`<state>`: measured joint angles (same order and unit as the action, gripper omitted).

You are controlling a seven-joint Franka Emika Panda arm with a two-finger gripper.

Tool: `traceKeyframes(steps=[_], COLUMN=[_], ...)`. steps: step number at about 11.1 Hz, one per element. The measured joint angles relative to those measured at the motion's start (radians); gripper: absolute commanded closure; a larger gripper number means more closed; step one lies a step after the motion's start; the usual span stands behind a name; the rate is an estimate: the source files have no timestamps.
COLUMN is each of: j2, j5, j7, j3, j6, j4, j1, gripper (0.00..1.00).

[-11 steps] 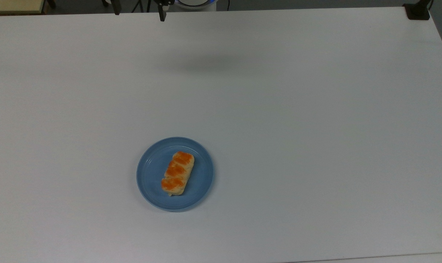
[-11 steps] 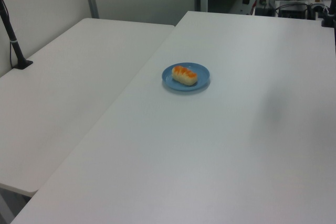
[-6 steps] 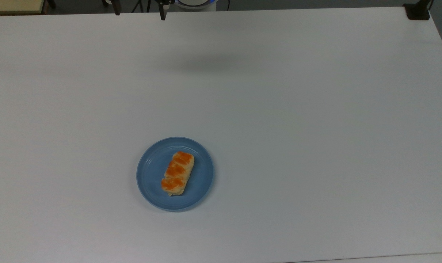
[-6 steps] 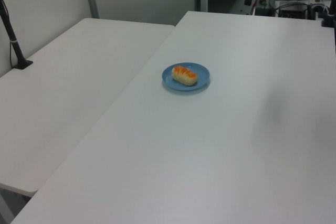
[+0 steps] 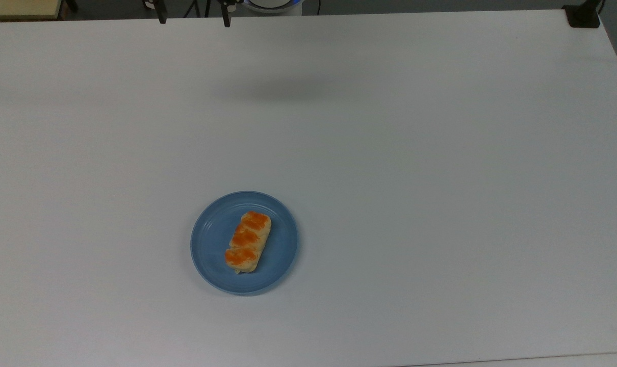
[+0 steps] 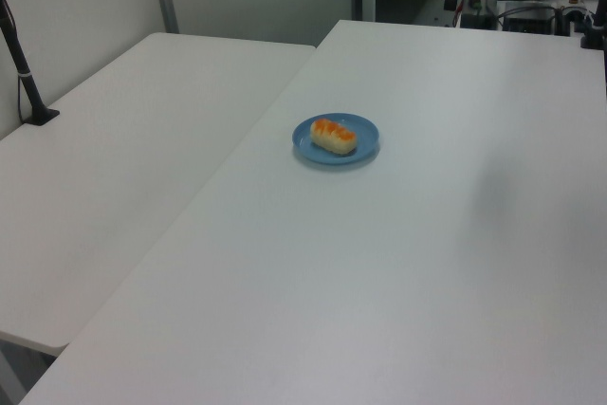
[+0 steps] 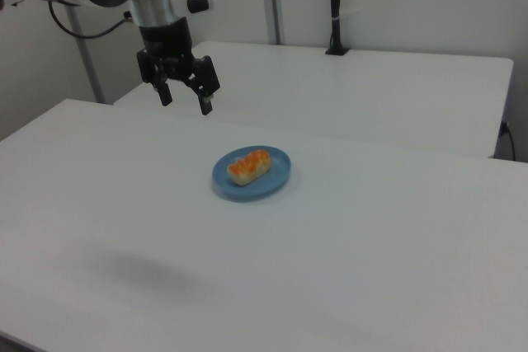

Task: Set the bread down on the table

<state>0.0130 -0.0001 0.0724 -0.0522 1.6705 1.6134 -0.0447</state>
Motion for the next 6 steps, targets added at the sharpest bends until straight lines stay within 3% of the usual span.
traceKeyframes(steps=[3, 6], j2=[-0.019, -0.087], j5=[0.000, 0.000], j7=[0.007, -0.072], j3=[-0.001, 0.000], j6=[0.012, 0.173], j4=[0.002, 0.010], j1=[-0.022, -0.022], gripper=[0.00, 0.00])
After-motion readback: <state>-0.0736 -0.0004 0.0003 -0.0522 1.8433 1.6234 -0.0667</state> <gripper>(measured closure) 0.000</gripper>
